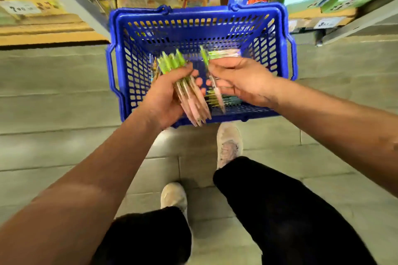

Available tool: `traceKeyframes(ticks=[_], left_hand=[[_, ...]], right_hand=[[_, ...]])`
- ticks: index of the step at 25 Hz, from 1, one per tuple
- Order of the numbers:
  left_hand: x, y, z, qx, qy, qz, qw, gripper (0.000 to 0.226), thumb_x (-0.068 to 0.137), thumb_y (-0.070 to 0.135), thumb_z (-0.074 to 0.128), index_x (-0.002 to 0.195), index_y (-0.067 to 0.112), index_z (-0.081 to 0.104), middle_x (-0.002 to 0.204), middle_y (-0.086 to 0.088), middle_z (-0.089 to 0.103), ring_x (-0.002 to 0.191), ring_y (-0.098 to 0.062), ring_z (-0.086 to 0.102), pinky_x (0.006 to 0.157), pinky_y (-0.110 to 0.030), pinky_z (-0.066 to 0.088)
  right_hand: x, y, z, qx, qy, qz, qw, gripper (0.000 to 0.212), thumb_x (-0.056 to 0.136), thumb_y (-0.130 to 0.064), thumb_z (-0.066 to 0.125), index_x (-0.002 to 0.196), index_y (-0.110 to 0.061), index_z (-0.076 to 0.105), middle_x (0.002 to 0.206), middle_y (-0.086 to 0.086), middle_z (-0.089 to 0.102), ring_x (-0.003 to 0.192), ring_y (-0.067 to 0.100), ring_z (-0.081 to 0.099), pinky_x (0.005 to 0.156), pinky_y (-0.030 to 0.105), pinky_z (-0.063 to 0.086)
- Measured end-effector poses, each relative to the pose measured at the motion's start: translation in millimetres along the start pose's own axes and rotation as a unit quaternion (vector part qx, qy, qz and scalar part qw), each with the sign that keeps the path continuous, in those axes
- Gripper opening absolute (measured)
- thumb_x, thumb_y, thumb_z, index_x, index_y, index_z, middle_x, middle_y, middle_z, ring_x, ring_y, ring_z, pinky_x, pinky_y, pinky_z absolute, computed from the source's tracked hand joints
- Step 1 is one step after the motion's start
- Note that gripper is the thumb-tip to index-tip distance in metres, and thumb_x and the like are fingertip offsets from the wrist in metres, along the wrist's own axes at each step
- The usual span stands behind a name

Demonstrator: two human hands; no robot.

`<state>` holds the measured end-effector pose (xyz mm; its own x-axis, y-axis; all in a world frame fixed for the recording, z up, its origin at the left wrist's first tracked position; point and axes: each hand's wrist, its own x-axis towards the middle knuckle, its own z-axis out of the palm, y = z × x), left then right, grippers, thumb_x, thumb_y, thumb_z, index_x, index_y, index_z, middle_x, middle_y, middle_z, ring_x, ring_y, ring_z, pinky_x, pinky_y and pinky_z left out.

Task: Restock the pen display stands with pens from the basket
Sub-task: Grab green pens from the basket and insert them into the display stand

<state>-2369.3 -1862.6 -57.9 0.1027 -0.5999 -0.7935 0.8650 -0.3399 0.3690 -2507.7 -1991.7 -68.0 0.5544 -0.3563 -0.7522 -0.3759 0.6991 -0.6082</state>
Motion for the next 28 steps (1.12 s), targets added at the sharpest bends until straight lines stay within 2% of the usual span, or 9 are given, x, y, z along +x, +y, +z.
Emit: traceKeyframes(ticks=[4, 7, 9, 12, 16, 18, 22, 26, 28], left_hand=[[-127.7, 28.8, 39.1, 0.045, 0.015, 0.013, 0.999, 0.014, 0.100, 0.022, 0.059, 0.098, 0.010, 0.066, 0.079, -0.004, 0.065, 0.067, -0.014, 0.062, 0.069, -0.027, 0.057], [-241.3, 54.1, 67.7, 0.052, 0.011, 0.037, 0.998, 0.018, 0.100, 0.022, 0.060, 0.113, 0.010, 0.065, 0.088, -0.003, 0.067, 0.070, -0.012, 0.063, 0.067, -0.026, 0.057], [-316.2, 71.7, 89.2, 0.058, 0.011, 0.053, 0.997, 0.018, 0.100, 0.021, 0.060, 0.114, 0.011, 0.064, 0.089, -0.001, 0.067, 0.070, -0.011, 0.064, 0.065, -0.026, 0.057], [-408.3, 97.5, 114.3, 0.059, 0.014, 0.074, 0.995, 0.013, 0.099, 0.021, 0.060, 0.107, 0.012, 0.064, 0.078, -0.001, 0.068, 0.063, -0.011, 0.064, 0.062, -0.026, 0.058], [-502.8, 113.7, 145.2, 0.093, 0.020, 0.111, 0.989, 0.019, 0.098, 0.019, 0.063, 0.114, 0.008, 0.063, 0.078, -0.006, 0.066, 0.065, -0.015, 0.065, 0.060, -0.030, 0.057], [-538.1, 112.3, 166.1, 0.096, 0.007, 0.121, 0.988, 0.017, 0.098, 0.019, 0.065, 0.109, 0.006, 0.065, 0.078, -0.006, 0.068, 0.063, -0.015, 0.066, 0.058, -0.029, 0.057], [-564.7, 100.3, 207.6, 0.105, -0.017, 0.127, 0.986, 0.034, 0.098, 0.022, 0.064, 0.122, -0.002, 0.062, 0.084, -0.008, 0.072, 0.066, -0.016, 0.068, 0.061, -0.031, 0.058], [-567.0, 105.8, 257.7, 0.119, -0.040, 0.119, 0.985, 0.032, 0.093, 0.028, 0.070, 0.111, 0.001, 0.071, 0.083, -0.011, 0.071, 0.069, -0.020, 0.067, 0.069, -0.036, 0.058], [-561.5, 109.9, 285.4, 0.131, -0.036, 0.131, 0.982, 0.028, 0.094, 0.024, 0.068, 0.109, 0.002, 0.073, 0.084, -0.010, 0.073, 0.067, -0.020, 0.066, 0.064, -0.033, 0.058]], right_hand=[[-115.6, -39.0, 68.2, 0.030, -0.026, -0.013, 0.999, 0.021, 0.097, -0.018, 0.065, 0.116, -0.009, 0.068, 0.096, 0.006, 0.078, 0.084, 0.015, 0.076, 0.068, 0.028, 0.062], [-219.5, -76.5, 115.9, 0.066, -0.018, -0.014, 0.998, 0.011, 0.097, -0.016, 0.065, 0.108, -0.012, 0.068, 0.090, 0.004, 0.078, 0.080, 0.015, 0.076, 0.072, 0.032, 0.063], [-294.4, -109.0, 144.0, 0.093, 0.003, -0.022, 0.995, 0.003, 0.096, -0.015, 0.066, 0.096, -0.017, 0.068, 0.081, 0.001, 0.077, 0.075, 0.013, 0.076, 0.067, 0.030, 0.062], [-384.2, -144.5, 173.9, 0.084, 0.025, -0.047, 0.995, 0.004, 0.095, -0.015, 0.067, 0.095, -0.018, 0.070, 0.081, 0.003, 0.077, 0.073, 0.014, 0.074, 0.063, 0.027, 0.060], [-483.9, -184.5, 202.2, 0.078, 0.029, -0.097, 0.992, 0.007, 0.097, -0.012, 0.065, 0.094, -0.016, 0.070, 0.080, 0.001, 0.076, 0.072, 0.012, 0.073, 0.063, 0.026, 0.059], [-523.8, -201.7, 206.8, 0.078, 0.039, -0.125, 0.988, 0.007, 0.098, -0.012, 0.064, 0.095, -0.014, 0.069, 0.081, 0.001, 0.076, 0.072, 0.011, 0.072, 0.061, 0.025, 0.058], [-568.0, -226.0, 198.9, 0.086, 0.038, -0.139, 0.986, 0.006, 0.098, -0.013, 0.064, 0.097, -0.014, 0.069, 0.094, 0.007, 0.075, 0.083, 0.017, 0.073, 0.070, 0.031, 0.061], [-591.5, -260.1, 162.2, 0.085, 0.023, -0.154, 0.984, 0.006, 0.097, -0.013, 0.065, 0.097, -0.012, 0.071, 0.090, 0.010, 0.074, 0.079, 0.019, 0.073, 0.070, 0.031, 0.061], [-597.5, -277.3, 138.5, 0.073, 0.025, -0.162, 0.984, 0.006, 0.096, -0.012, 0.066, 0.099, -0.011, 0.071, 0.092, 0.012, 0.074, 0.079, 0.020, 0.073, 0.071, 0.031, 0.061]])
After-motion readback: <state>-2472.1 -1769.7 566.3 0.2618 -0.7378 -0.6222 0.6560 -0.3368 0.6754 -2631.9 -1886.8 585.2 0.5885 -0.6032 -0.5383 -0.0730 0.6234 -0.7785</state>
